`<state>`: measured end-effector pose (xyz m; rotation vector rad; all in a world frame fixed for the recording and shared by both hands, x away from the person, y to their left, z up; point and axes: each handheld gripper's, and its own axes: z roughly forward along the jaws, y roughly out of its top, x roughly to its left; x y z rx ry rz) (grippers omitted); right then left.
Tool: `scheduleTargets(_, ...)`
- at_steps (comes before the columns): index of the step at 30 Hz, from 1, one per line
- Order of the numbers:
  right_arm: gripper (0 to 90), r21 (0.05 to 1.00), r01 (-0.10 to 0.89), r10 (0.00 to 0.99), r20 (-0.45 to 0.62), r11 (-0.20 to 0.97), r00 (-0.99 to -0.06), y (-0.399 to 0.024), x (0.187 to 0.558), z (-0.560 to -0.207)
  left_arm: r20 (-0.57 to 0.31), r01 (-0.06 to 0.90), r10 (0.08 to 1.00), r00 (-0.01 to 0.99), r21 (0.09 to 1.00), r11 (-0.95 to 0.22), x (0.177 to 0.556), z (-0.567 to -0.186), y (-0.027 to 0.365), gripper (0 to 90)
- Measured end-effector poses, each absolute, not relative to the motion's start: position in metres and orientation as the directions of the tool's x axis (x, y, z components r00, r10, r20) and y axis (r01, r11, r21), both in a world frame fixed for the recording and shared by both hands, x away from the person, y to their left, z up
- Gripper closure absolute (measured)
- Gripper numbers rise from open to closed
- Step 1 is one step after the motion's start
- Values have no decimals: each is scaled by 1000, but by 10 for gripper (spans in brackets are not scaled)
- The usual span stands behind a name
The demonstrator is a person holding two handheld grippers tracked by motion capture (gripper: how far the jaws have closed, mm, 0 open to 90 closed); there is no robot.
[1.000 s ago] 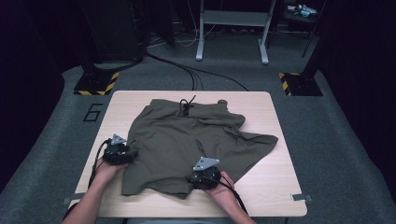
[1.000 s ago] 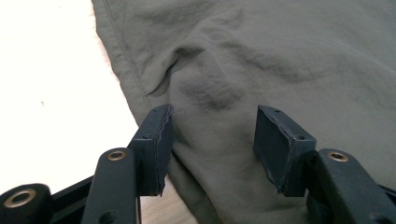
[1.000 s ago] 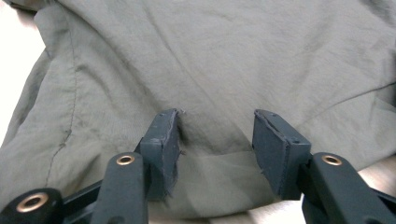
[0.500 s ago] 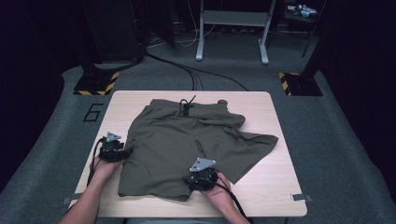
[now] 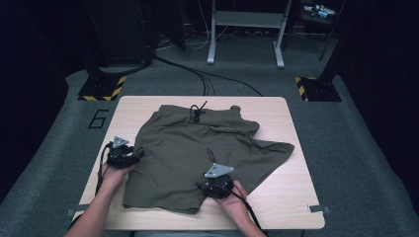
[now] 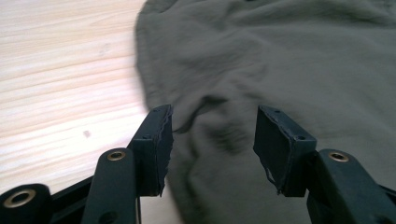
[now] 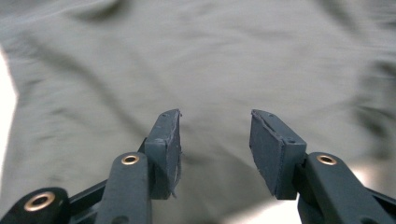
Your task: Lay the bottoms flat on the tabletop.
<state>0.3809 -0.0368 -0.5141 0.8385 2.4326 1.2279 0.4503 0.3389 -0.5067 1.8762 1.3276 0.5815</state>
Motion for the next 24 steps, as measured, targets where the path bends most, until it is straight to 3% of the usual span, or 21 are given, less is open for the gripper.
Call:
scheduleTargets(10,494,805,420,728,-23,420,-685,-98,384,-511,-74,571,924,376,803,-169,451,-501,329,458)
scheduleTargets(24,499,778,461,762,-34,427,-647,-125,366,-519,-71,562,914,399,807,-183,458,-503,312,443)
